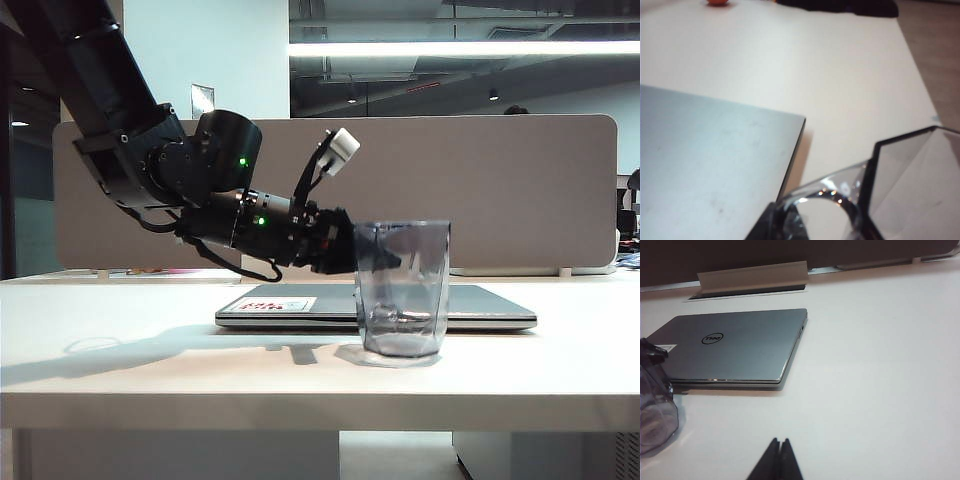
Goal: Pick up the water cup and place it on the side of the laptop close to you.
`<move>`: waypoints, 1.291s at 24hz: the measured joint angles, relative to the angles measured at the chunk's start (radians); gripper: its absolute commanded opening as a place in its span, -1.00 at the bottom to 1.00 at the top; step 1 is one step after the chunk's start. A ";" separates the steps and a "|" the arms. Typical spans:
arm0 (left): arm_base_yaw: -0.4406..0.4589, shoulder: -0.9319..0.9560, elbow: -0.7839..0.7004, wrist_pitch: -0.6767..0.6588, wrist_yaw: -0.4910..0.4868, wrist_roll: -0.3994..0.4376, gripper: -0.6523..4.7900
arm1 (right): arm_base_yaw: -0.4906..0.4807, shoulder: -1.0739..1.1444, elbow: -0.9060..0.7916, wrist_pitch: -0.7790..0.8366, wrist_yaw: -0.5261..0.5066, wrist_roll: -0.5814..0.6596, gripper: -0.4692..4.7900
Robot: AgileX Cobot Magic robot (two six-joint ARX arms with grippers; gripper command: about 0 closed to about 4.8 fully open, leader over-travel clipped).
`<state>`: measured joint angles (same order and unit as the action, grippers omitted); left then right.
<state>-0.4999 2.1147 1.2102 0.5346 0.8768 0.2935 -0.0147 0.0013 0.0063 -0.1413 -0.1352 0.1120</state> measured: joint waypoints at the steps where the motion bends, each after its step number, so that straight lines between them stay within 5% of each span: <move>1: 0.000 0.000 0.000 -0.034 -0.008 0.016 -0.78 | 0.000 0.000 0.000 0.000 0.000 0.000 -0.84; 9: -0.004 -0.001 0.003 -0.075 -0.006 0.058 -0.76 | 0.000 0.000 0.000 0.000 0.000 0.000 -0.84; 14: -0.004 -0.001 0.003 -0.078 -0.006 0.058 -0.45 | 0.000 0.000 0.000 0.000 0.000 0.000 -0.84; 26: -0.004 -0.004 0.002 -0.114 -0.006 0.065 -0.41 | 0.000 0.000 0.000 0.000 0.000 0.000 -0.84; 31: -0.001 -0.024 0.002 -0.160 -0.022 0.066 -0.19 | 0.000 0.000 0.000 0.000 0.000 0.000 -0.84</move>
<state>-0.5011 2.0907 1.2121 0.3744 0.8547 0.3592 -0.0147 0.0013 0.0063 -0.1410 -0.1352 0.1120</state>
